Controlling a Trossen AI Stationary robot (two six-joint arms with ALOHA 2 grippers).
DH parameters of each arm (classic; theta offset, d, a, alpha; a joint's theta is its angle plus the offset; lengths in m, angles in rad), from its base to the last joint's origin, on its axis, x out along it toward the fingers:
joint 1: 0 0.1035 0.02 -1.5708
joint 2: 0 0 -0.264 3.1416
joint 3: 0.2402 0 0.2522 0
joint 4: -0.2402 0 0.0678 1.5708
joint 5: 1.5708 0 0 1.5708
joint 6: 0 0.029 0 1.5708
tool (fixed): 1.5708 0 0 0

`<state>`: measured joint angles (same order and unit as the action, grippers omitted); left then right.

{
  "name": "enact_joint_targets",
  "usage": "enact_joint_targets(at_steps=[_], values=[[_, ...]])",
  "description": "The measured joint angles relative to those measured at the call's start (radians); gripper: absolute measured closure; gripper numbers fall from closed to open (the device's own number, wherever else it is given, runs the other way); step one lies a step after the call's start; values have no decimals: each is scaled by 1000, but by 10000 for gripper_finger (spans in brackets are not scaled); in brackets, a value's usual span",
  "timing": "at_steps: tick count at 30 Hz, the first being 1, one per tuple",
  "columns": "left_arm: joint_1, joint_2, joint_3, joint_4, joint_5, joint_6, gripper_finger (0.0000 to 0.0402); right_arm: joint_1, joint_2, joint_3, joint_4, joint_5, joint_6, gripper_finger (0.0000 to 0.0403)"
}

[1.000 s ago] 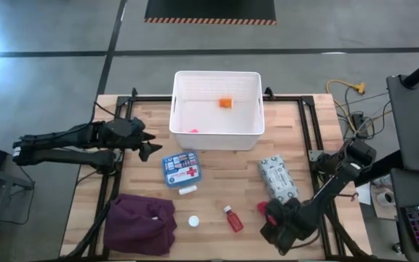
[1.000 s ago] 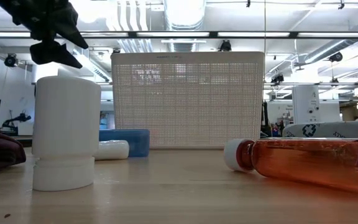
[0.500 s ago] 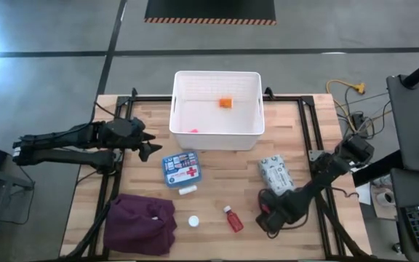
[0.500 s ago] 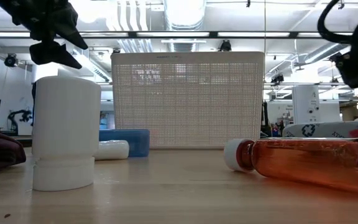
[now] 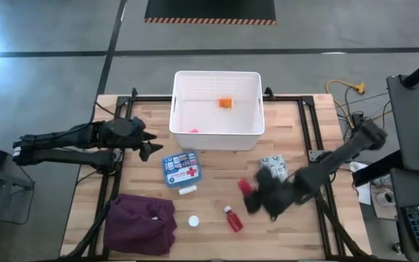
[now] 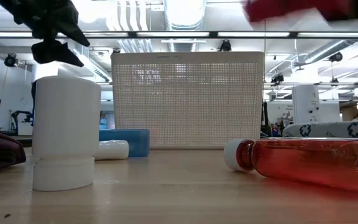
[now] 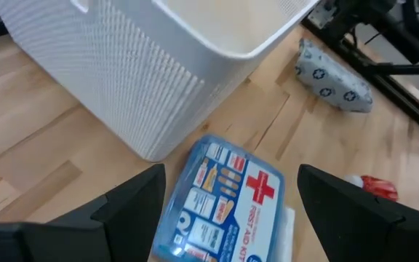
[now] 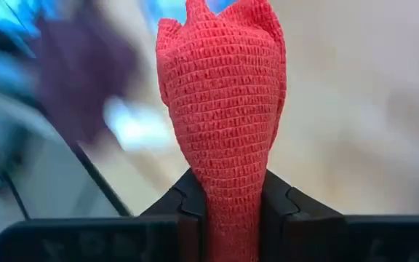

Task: Pick & place medical supplies in basket/bin
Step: Put the red bandage into the white bin, then put the white rolled gauze into the white bin

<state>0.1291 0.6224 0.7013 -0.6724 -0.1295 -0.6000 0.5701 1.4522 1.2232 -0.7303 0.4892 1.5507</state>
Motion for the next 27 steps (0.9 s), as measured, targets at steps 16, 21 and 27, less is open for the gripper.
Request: enact_joint_targets(at_steps=[16,21,27], values=[[-1,3,0,69,75,46,107,-856,-125,164,73,-168,-658,281],[-17,5,0,67,108,-1,107,-897,-26,249,91,-296,-705,217],[-45,8,0,67,110,-20,107,-899,74,415,-8,-307,-827,131]])
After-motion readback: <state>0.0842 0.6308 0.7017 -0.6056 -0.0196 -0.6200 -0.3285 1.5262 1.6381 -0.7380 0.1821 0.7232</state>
